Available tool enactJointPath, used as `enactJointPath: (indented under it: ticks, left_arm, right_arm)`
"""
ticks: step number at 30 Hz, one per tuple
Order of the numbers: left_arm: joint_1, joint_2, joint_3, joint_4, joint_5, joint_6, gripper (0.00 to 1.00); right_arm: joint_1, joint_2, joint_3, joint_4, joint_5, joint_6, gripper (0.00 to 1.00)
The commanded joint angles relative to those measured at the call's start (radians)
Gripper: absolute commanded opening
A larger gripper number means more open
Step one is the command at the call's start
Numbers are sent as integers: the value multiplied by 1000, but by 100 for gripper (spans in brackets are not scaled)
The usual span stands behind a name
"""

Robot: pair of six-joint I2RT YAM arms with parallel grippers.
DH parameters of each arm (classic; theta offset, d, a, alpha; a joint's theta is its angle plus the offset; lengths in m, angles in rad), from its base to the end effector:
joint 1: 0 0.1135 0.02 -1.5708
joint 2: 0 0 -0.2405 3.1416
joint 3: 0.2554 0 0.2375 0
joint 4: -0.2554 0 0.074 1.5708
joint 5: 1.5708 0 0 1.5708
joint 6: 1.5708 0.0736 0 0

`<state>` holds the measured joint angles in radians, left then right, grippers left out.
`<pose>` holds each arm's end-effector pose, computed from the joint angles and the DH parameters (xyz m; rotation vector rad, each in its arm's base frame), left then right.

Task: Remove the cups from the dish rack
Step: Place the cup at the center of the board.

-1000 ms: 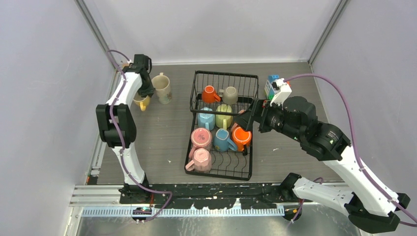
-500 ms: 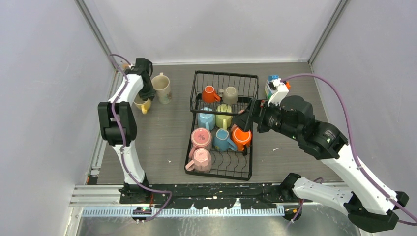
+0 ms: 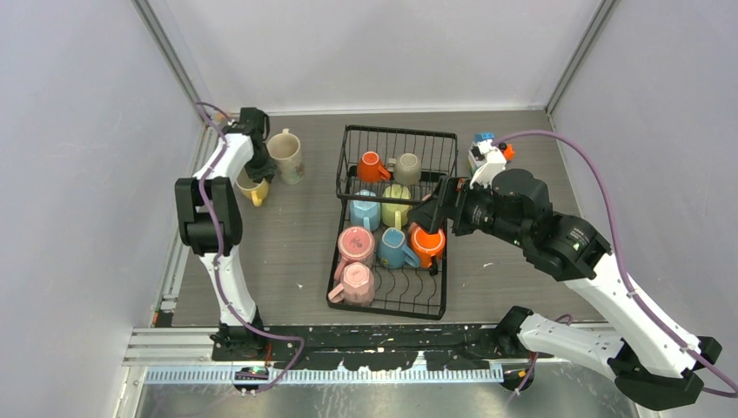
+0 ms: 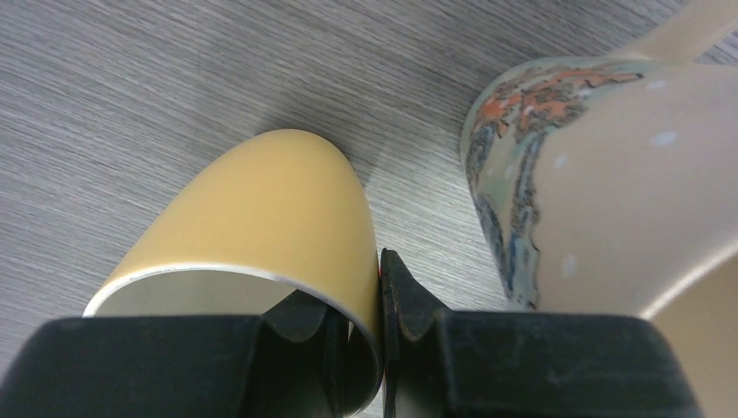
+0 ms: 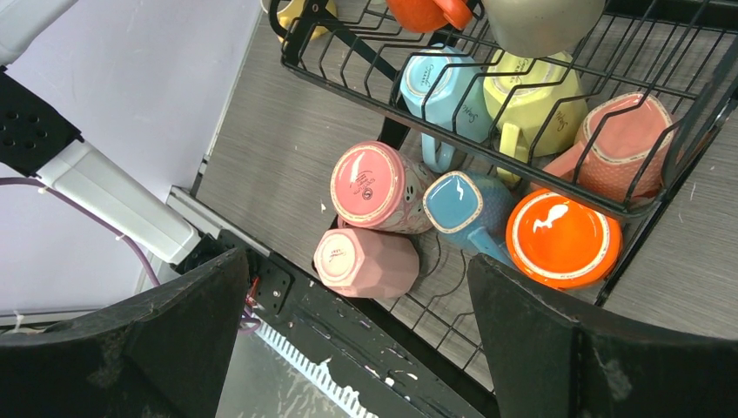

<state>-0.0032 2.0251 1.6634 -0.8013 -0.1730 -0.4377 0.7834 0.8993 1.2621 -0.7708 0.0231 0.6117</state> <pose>0.4198 0.0113 0.1699 -0.6304 2.6309 0.1066 0.1425 0.1395 0.3809 -0.1632 2.0814 0.8628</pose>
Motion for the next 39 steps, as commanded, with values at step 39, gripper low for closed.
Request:
enactJointPath:
  ticks: [39]
  left_arm:
    - [43,-40,130,-7,22,48,44]
  right_arm:
    - [-3,18,-23,67,-58,17,100]
